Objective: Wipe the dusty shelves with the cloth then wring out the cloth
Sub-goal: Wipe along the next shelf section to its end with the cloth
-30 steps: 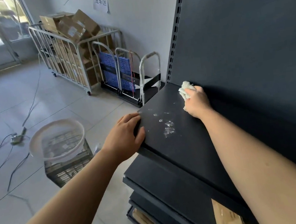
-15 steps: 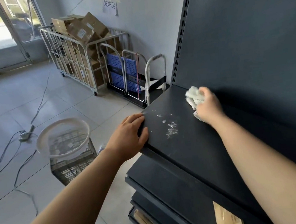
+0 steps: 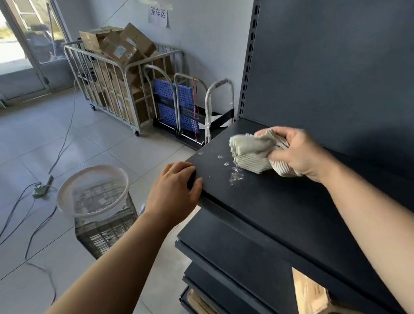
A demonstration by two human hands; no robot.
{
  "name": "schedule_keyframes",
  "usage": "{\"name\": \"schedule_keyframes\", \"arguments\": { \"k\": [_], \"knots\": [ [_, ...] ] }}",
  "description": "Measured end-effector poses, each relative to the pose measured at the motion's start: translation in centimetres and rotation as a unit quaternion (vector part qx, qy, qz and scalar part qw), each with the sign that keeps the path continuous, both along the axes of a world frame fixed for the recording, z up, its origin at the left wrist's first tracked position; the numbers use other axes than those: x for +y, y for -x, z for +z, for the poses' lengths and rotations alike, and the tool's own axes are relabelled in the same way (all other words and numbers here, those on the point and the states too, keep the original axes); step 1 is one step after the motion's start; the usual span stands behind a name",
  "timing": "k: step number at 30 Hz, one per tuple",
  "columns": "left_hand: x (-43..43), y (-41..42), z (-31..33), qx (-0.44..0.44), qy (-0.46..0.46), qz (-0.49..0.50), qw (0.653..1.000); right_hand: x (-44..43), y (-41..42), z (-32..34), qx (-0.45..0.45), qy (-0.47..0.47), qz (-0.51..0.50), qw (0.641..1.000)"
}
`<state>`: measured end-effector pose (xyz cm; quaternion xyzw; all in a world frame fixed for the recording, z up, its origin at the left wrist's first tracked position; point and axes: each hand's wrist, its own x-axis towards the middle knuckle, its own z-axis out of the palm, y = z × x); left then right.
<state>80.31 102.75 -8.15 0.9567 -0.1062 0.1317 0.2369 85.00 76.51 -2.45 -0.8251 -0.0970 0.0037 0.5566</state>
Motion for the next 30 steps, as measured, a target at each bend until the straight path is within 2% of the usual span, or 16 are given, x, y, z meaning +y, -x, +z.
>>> {"name": "schedule_keyframes", "arguments": {
  "k": [3, 5, 14, 20, 26, 30],
  "knots": [
    [0.1, 0.1, 0.2, 0.003, -0.001, -0.006, 1.0, -0.1, 2.7, -0.6, 0.071, 0.08, 0.085, 0.991],
    [0.3, 0.1, 0.3, 0.01, -0.003, -0.014, 1.0, 0.2, 3.0, -1.6, 0.085, 0.126, 0.105, 0.983],
    [1.7, 0.0, 0.4, 0.025, 0.019, 0.007, 0.999, 5.5, -2.3, -2.6, 0.057, 0.095, 0.095, 0.989],
    [2.0, -0.5, 0.7, 0.02, 0.004, 0.0, 1.0, 9.9, -8.1, -2.9, 0.025, 0.145, 0.05, 0.988],
    [2.3, -0.9, 1.0, 0.024, -0.014, -0.021, 0.999, 11.8, -12.2, -3.3, -0.055, 0.253, 0.001, 0.966],
    [2.5, -1.1, 1.0, 0.02, -0.011, -0.026, 0.999, 12.7, -11.5, -2.8, -0.195, 0.227, -0.05, 0.953]
  ]
}}
